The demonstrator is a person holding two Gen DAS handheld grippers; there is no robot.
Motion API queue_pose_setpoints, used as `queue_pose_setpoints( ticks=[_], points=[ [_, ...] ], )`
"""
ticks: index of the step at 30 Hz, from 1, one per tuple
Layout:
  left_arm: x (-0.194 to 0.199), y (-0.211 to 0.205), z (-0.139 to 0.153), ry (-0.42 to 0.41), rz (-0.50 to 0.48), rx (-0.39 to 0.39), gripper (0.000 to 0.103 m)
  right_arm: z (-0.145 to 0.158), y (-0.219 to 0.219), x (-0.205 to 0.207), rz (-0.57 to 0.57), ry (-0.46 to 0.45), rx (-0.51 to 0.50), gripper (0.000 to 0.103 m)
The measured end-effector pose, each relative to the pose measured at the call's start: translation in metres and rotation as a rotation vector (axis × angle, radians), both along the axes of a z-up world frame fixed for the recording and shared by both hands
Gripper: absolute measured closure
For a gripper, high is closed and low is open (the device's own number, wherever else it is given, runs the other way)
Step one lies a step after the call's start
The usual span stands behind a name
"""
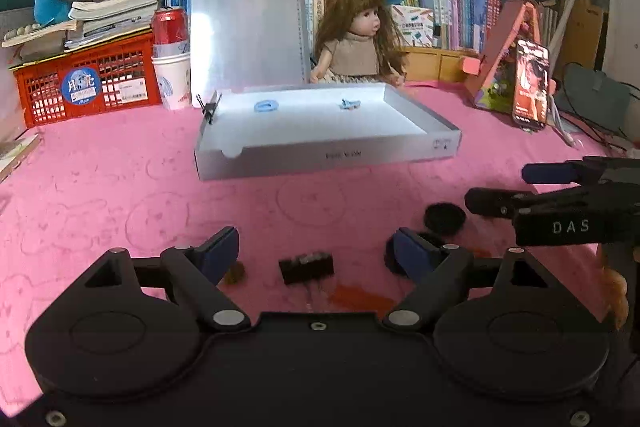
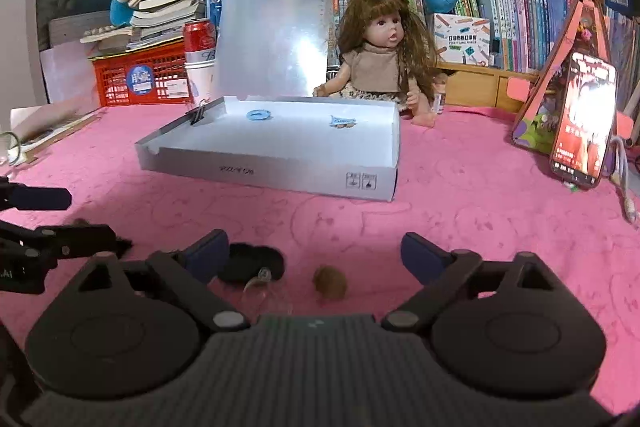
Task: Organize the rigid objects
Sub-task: 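Withdraw both tools from the box back toward the remaining items, then grasp the orange stick with the left tool while the right tool grasps the clear plastic dome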
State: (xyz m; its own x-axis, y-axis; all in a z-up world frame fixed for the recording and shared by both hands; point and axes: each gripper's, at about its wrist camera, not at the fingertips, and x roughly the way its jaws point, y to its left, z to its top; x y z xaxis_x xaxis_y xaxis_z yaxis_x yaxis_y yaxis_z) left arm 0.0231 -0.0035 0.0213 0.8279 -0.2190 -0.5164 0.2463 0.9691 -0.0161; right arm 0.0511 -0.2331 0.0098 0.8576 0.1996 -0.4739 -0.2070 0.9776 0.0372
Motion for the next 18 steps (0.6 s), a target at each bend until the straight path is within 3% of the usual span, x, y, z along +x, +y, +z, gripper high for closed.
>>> queue_pose_setpoints(
  ticks=[5, 11, 14, 18],
  points=[
    [-0.016, -0.002, -0.003, -0.001, -0.046, 0.004, 0.026, -0.005, -0.001, -0.009, 0.021, 0.011, 0.027, 0.023],
    [-0.025, -0.008, -0.006, 0.014, -0.107, 0.011, 0.045, -0.01, 0.0, -0.01, 0.035, 0.04, 0.053, 0.043],
    [-0.024, -0.01, -0.009, 0.024, -0.129, 0.016, 0.053, -0.013, 0.002, -0.01, 0.041, 0.05, 0.049, 0.048],
    [-0.021, -0.012, -0.014, 0.033, -0.148, 0.027, 0.054, -0.015, 0.003, -0.009, 0.052, 0.061, 0.049, 0.051]
  ],
)
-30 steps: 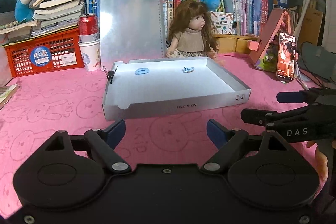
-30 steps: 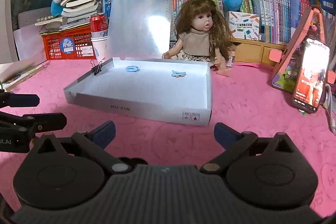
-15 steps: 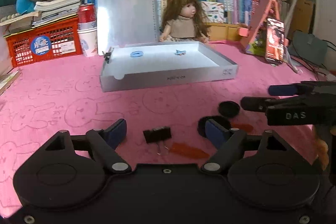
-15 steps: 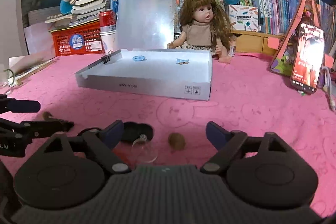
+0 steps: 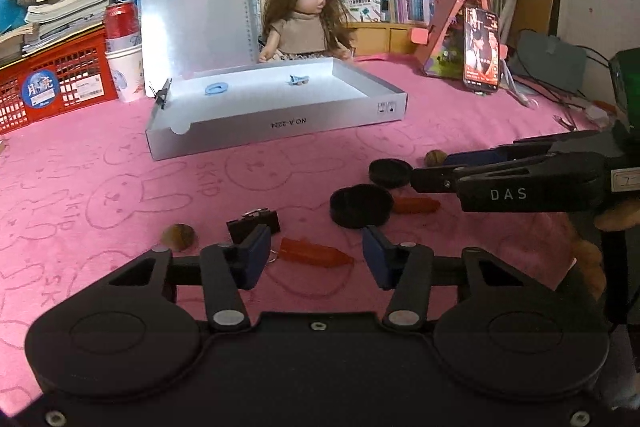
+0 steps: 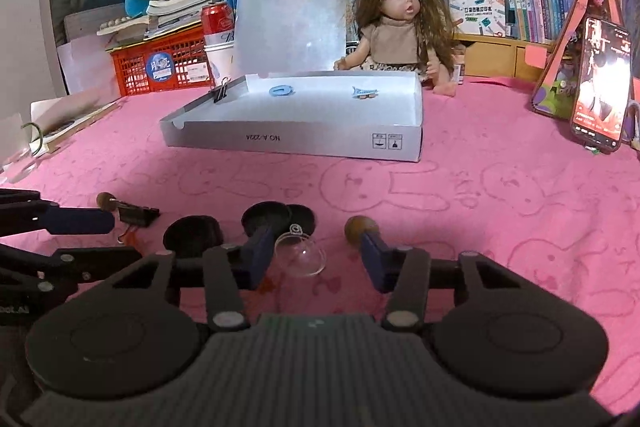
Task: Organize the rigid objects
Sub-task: 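Grasp the orange stick with the left tool while the right tool grasps the clear plastic dome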
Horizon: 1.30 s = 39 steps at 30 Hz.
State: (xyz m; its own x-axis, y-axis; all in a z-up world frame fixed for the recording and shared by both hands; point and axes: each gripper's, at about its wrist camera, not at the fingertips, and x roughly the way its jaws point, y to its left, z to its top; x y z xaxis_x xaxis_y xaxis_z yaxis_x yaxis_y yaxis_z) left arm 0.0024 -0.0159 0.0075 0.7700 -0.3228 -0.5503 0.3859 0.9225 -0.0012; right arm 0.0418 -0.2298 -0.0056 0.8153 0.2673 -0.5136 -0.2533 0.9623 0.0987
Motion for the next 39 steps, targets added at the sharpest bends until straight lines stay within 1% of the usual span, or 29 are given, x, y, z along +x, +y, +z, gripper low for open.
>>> queue_pose_setpoints(
  ticks=[5, 11, 12, 14, 18, 20, 24, 30, 39],
  points=[
    [0.007, 0.001, -0.006, 0.03, -0.019, -0.001, 0.055, -0.002, 0.002, 0.002, 0.008, 0.009, -0.002, 0.053],
    [0.007, 0.0, -0.009, 0.012, -0.021, 0.02, 0.057, -0.004, 0.004, 0.003, 0.005, 0.009, -0.006, 0.056],
    [0.007, 0.0, -0.01, 0.01, -0.021, 0.02, 0.058, -0.004, 0.003, 0.003, 0.004, 0.009, -0.006, 0.057],
    [0.008, 0.001, -0.01, 0.008, -0.022, 0.019, 0.059, -0.004, 0.004, 0.003, 0.0, 0.007, -0.01, 0.063],
    [0.01, 0.0, -0.011, 0.002, -0.029, 0.028, 0.06, -0.004, 0.003, 0.004, -0.005, 0.006, -0.013, 0.066],
    [0.009, 0.0, -0.012, -0.001, -0.029, 0.034, 0.06, -0.004, 0.004, 0.004, -0.005, 0.006, -0.015, 0.07],
    [0.008, -0.001, -0.01, -0.008, -0.016, 0.04, 0.061, -0.003, 0.005, 0.002, -0.004, 0.004, -0.015, 0.07],
    [0.006, 0.0, -0.001, -0.016, -0.007, 0.022, 0.061, 0.0, 0.008, -0.001, -0.001, -0.014, -0.026, 0.07],
    [0.009, 0.002, 0.016, -0.007, 0.004, -0.023, 0.061, 0.008, 0.01, -0.003, -0.014, -0.038, -0.044, 0.07]
  ],
)
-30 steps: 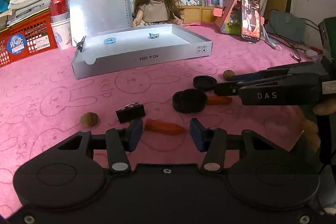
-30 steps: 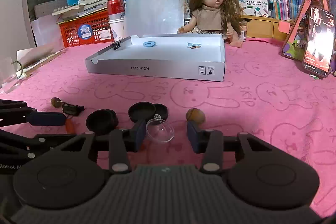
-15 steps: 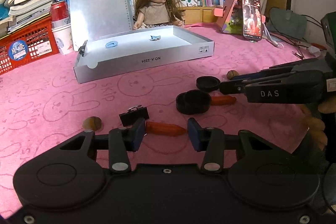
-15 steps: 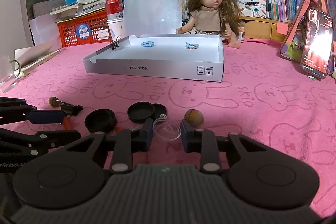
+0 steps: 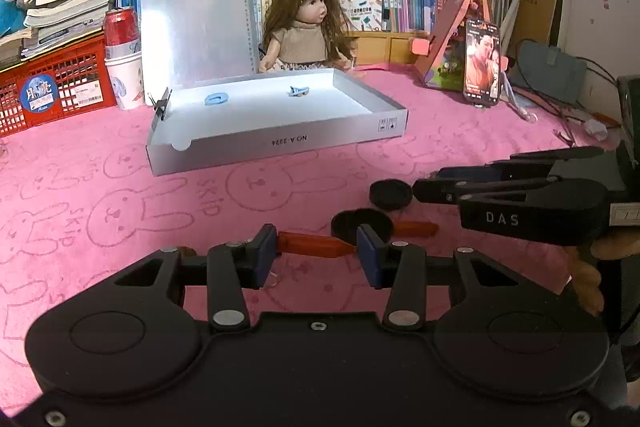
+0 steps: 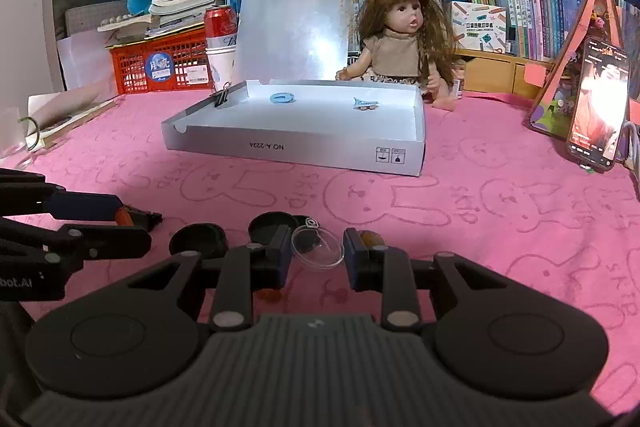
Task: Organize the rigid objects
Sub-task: 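Grasp the orange stick with the left tool while the right tool grasps the clear plastic dome, then carry the orange stick and clear dome into the white box with both tools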
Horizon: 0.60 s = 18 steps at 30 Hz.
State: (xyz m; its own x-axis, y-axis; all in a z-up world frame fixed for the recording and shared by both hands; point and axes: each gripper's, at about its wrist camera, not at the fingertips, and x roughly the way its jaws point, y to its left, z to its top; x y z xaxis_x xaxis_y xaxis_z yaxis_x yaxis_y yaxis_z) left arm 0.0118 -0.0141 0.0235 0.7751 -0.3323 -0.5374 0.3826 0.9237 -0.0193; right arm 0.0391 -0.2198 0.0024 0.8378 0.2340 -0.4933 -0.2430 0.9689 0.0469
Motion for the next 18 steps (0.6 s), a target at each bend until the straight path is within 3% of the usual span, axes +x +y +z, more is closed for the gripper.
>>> queue_pose_setpoints(
  ticks=[18],
  points=[
    [0.036, -0.001, 0.019, 0.003, 0.097, -0.005, 0.061, 0.015, 0.002, 0.016, -0.029, -0.017, -0.002, 0.07]
  ],
)
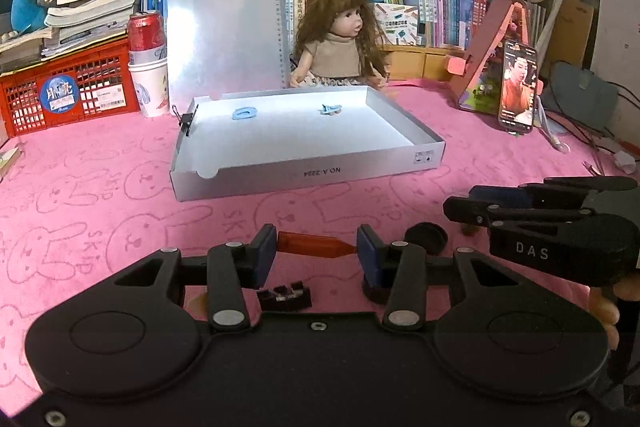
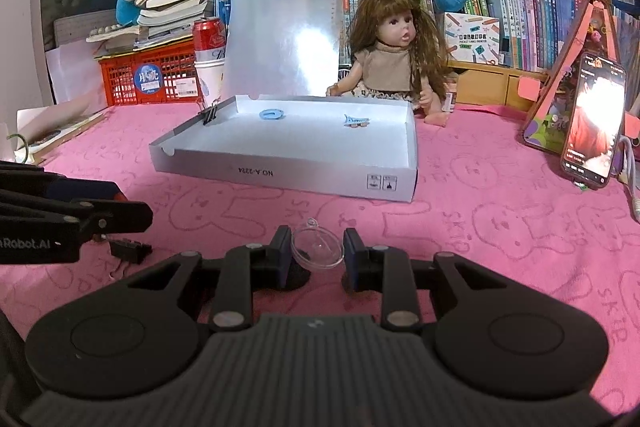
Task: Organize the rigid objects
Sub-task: 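Carry the orange stick and clear dome into the white box with both tools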
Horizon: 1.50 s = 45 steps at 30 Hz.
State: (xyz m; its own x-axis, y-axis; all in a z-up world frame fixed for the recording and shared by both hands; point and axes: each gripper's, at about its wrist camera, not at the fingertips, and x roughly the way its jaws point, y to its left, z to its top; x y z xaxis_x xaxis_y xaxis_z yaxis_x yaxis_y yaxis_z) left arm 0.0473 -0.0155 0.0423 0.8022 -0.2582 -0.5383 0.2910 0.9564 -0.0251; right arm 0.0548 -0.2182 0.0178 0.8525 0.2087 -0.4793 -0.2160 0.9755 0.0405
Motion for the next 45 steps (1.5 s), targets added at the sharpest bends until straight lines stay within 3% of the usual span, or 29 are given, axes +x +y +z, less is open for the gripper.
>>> queue_pose_setpoints(
  ticks=[13, 22, 32, 45],
  points=[
    [0.039, -0.005, 0.019, -0.026, 0.036, -0.006, 0.061, 0.016, 0.003, 0.036, -0.025, -0.005, 0.021, 0.07],
    [0.09, 0.001, 0.032, 0.009, 0.078, -0.084, 0.061, 0.027, 0.007, 0.071, -0.044, -0.025, 0.011, 0.07],
    [0.156, 0.002, 0.029, 0.038, 0.141, -0.091, 0.061, 0.029, 0.01, 0.117, -0.084, -0.059, 0.0, 0.07],
    [0.241, 0.002, -0.001, 0.152, 0.222, -0.065, 0.061, 0.014, -0.003, 0.197, -0.14, 0.076, 0.112, 0.07]
  ],
)
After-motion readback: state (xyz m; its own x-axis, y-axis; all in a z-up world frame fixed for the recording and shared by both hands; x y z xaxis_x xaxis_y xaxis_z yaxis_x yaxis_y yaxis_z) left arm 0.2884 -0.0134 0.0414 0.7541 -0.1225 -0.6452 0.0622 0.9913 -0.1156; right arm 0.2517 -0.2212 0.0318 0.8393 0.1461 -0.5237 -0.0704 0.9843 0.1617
